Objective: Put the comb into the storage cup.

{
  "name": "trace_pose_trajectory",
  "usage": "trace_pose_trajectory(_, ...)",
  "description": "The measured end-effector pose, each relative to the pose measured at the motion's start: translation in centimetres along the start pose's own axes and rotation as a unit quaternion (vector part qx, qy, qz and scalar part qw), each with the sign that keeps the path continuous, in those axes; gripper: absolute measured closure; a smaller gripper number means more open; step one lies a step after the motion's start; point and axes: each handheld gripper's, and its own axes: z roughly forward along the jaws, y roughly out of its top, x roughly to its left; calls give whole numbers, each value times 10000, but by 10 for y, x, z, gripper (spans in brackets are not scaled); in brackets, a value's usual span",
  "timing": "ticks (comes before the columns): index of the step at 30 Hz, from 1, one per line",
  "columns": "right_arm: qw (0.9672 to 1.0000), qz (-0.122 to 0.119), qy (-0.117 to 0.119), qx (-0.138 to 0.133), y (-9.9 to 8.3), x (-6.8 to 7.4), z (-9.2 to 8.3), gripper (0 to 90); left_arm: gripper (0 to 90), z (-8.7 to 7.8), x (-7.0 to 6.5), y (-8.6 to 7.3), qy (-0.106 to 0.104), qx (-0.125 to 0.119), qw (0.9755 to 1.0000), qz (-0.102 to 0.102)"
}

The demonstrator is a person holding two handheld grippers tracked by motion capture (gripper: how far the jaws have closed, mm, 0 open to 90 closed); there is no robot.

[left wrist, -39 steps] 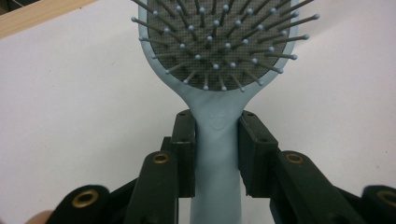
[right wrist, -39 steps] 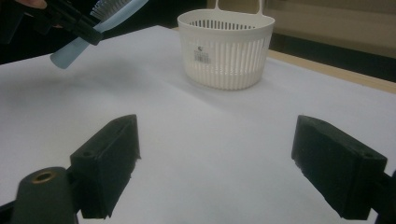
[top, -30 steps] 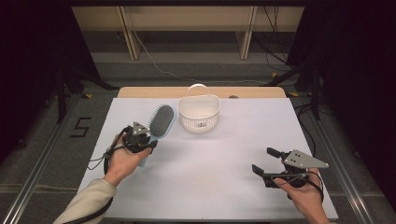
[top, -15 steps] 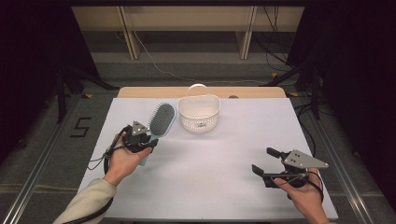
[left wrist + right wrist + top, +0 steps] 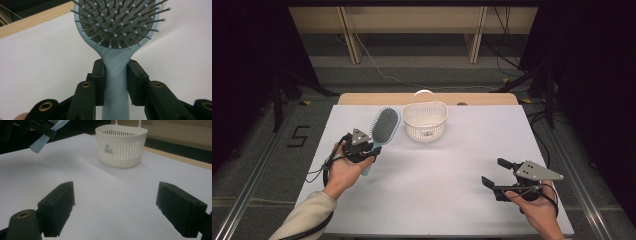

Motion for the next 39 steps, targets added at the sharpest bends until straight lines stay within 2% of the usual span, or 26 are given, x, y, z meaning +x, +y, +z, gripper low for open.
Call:
trace_pose_trajectory(11,10000,9,-6,17,0,0,0,159,697,-2,0,2,23,-191,9998,-51)
trace_pose_trajectory(39,10000,8,5,35,0,0,1,158,697,-5,0,6,79,-435,9990,-115)
